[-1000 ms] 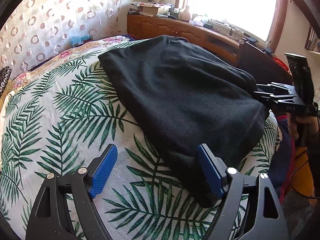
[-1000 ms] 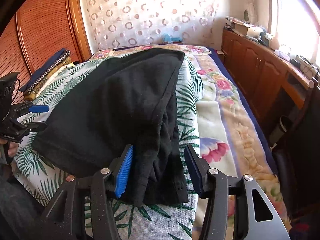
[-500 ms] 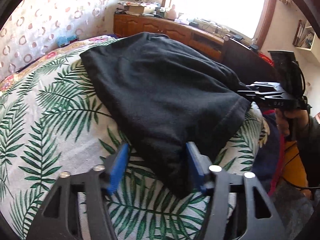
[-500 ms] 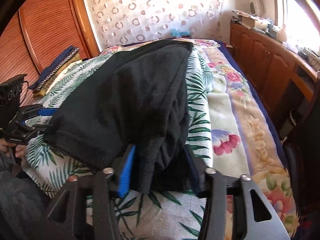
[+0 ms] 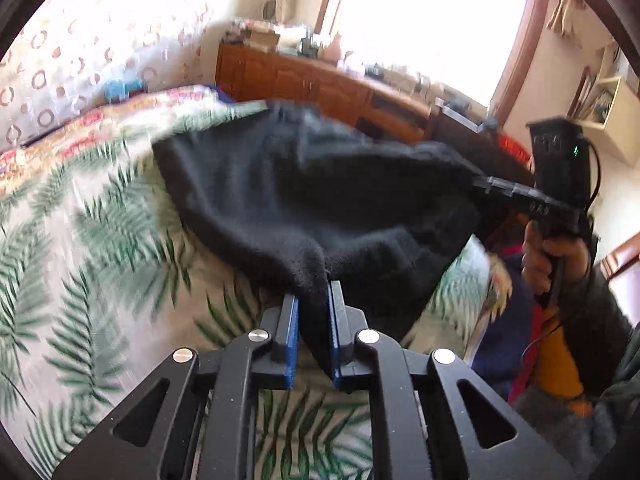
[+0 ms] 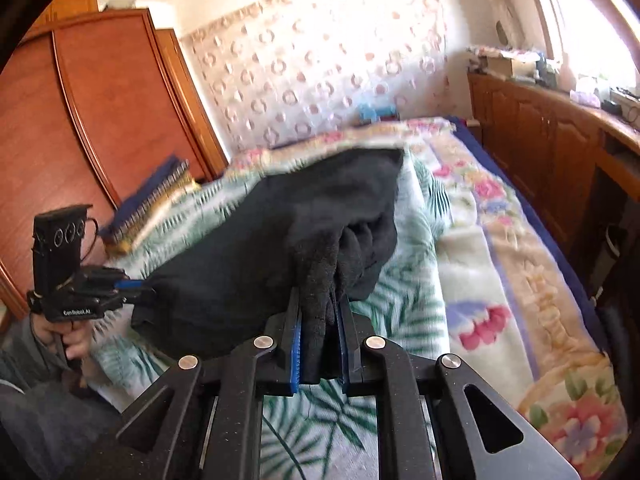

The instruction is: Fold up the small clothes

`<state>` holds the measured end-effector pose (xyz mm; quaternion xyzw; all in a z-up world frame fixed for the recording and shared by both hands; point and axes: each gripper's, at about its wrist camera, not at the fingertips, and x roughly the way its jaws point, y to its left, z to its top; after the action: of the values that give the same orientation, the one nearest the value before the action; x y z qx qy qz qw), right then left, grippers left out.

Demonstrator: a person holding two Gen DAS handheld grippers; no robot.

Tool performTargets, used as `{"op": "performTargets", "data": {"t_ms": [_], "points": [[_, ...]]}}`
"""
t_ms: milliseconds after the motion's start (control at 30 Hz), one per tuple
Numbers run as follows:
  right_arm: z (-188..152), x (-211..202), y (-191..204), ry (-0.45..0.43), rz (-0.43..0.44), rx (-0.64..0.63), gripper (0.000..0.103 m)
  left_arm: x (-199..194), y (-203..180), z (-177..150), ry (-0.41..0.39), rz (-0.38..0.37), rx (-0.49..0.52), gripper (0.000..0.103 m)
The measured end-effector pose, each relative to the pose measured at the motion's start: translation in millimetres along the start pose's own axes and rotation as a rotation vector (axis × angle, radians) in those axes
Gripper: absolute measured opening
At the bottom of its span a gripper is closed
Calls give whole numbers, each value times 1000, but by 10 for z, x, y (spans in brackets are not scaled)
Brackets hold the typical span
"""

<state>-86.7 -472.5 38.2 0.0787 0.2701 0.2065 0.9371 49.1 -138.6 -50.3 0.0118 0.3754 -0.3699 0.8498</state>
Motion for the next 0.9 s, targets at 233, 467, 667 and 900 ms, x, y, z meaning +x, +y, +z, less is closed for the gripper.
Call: {"op": "performTargets", "data": {"t_ms": [233,467,667,900], "points": [[448,139,-31,-82,-7,18,13,-132,222,603,-120,43,-29,13],[864,658,-119,-66,-34,6,13,94,600,1019,-125,103,-70,13],[1088,1125,-174,-23,-78,-5,14,454,960,1227,-71,150,-117,14],[1189,1112,-128,9,-89,-72,14,722,1149,1213,-22,152,-142,15]]}}
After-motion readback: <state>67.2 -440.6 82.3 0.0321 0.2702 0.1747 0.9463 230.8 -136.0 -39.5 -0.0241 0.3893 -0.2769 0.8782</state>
